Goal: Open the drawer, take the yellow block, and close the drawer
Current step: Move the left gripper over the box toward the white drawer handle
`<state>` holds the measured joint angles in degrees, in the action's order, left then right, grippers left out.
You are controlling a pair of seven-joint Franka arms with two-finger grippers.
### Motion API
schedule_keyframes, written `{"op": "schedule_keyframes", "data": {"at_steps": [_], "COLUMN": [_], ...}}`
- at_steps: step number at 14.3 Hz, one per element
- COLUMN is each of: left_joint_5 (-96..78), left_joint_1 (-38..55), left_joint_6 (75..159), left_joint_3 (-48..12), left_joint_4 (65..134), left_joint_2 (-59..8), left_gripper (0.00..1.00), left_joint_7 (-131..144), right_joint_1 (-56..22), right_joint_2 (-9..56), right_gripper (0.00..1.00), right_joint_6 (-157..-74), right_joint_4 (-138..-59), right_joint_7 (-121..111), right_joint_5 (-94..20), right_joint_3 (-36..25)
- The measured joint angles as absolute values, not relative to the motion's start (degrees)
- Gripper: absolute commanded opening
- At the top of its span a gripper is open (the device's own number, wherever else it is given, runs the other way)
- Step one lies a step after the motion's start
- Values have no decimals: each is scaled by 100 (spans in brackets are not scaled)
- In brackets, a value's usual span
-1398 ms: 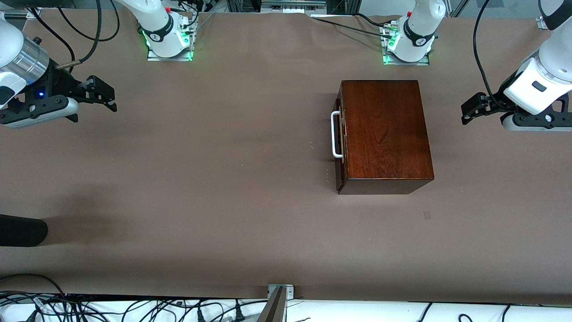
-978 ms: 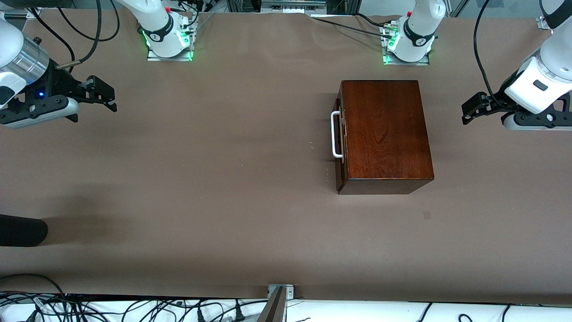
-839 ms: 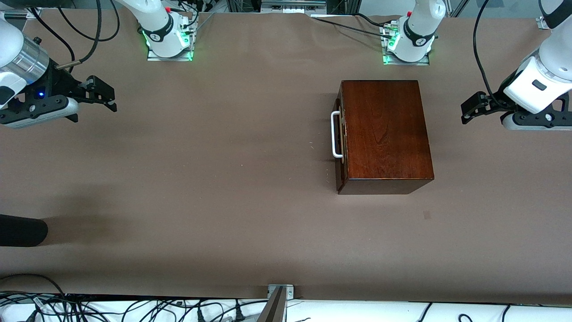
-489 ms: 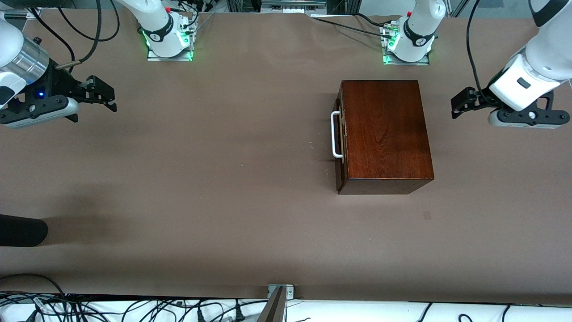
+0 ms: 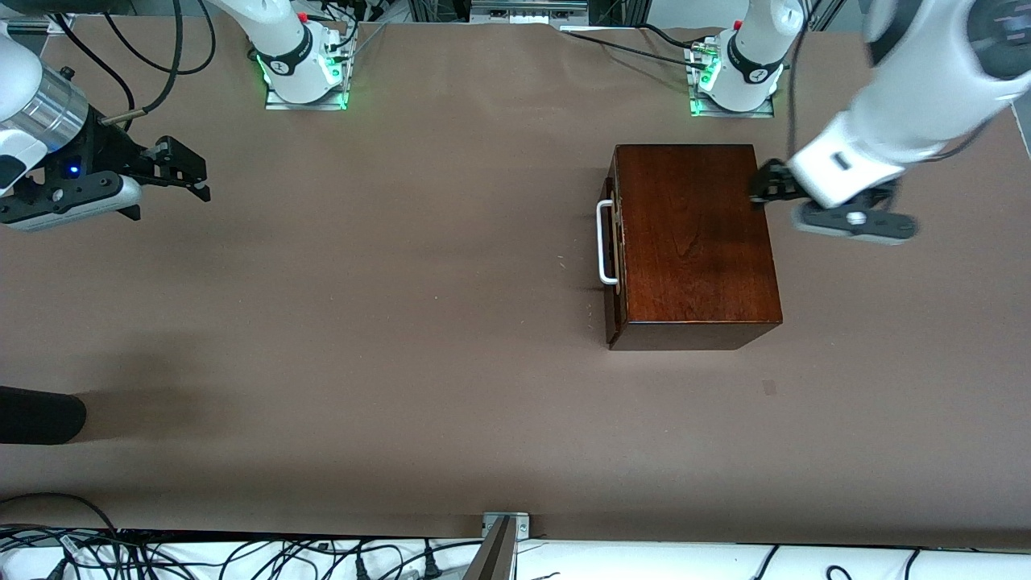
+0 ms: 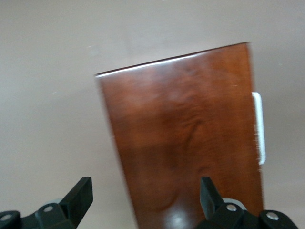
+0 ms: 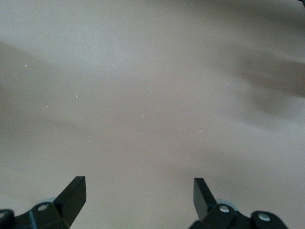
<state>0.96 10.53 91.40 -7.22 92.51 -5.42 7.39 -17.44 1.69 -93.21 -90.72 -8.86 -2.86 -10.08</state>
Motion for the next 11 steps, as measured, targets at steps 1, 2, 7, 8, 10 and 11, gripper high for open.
{"op": "schedule_keyframes", "data": {"at_steps": [1, 2, 7, 8, 10, 11], "left_joint_5": [96, 96, 96, 96, 97, 97], "left_joint_1": [1281, 1479, 2120, 2204, 2341, 2377], "left_joint_6": [9219, 9245, 9325, 9437, 9581, 9594], "left_joint_3": [-734, -748, -752, -752, -752, -752], "left_joint_4": [9106, 8913, 8084, 8028, 7969, 7961], "left_joint_2": [-726, -942, -1975, -2096, -2250, -2297], "left_gripper": [100, 100, 100, 100, 100, 100], "left_joint_7": [963, 1230, 2205, 2283, 2494, 2583], "right_joint_1": [-1743, -1743, -1743, -1743, -1743, -1743], "right_joint_2": [169, 169, 169, 169, 169, 169], "right_gripper": [100, 100, 100, 100, 100, 100], "right_joint_6": [-9321, -9321, -9321, -9322, -9322, -9322], "right_joint_4": [-9072, -9071, -9071, -9070, -9070, -9070], "right_joint_7": [-886, -886, -886, -886, -886, -886], "right_joint_5": [-286, -286, -286, -286, -286, -286], "right_joint_3": [-1008, -1008, -1008, -1008, -1008, -1008]}}
